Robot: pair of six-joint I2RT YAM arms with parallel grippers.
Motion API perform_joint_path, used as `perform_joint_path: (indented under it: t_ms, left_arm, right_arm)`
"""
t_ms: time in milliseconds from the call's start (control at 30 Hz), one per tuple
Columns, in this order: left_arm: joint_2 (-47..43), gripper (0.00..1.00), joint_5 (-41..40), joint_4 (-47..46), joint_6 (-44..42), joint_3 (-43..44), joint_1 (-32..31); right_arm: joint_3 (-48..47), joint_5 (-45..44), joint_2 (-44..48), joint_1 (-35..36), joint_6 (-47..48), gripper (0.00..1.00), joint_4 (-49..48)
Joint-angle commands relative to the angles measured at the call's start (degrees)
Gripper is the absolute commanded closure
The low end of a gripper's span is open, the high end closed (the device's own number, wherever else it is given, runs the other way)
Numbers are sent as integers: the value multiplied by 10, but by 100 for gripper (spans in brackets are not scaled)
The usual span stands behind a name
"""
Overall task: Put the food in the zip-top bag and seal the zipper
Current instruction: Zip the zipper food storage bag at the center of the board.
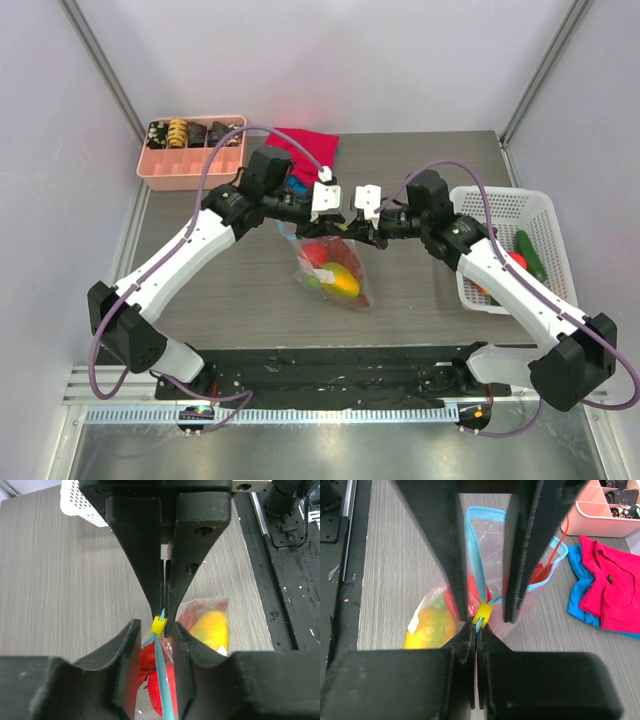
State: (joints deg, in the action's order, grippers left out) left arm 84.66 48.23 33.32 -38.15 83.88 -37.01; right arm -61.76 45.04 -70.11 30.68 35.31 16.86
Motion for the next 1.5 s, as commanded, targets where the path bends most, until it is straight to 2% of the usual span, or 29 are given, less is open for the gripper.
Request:
perform_joint_path:
  t_ms: [0,33,67,133,200,567,767,1067,1467]
  left_arm:
    - [-5,75,13,-1,-11,8,-5]
    - [-4,78,11,3,-13,9,-5]
    - [-5,88,7,7,-15,9,-5]
    - [-8,97,-3,12,-13,7,-3]
    - [-12,100,-12,15,-12,-5,2]
    - [-7,100,-31,75,-27,-17,82]
    - [-15,100,-43,140,-70,-29,115]
    - [-27,100,-63,220,-136,-40,216]
    - [-28,100,-77,282,-196,-47,280]
  right_arm:
    - [-38,8,19,4,22,99,-22]
    - [-38,8,21,4,23,99,-19]
    - [-37,8,22,4,27,99,-17]
    - [-35,6,27,4,32,99,-15]
    - [-32,4,31,4,34,99,-14]
    - [-10,-20,68,4,35,99,-14]
    - [1,-41,84,-3,37,99,-14]
    - [24,-83,119,-35,31,99,-13]
    - [43,-113,151,-72,27,99,10]
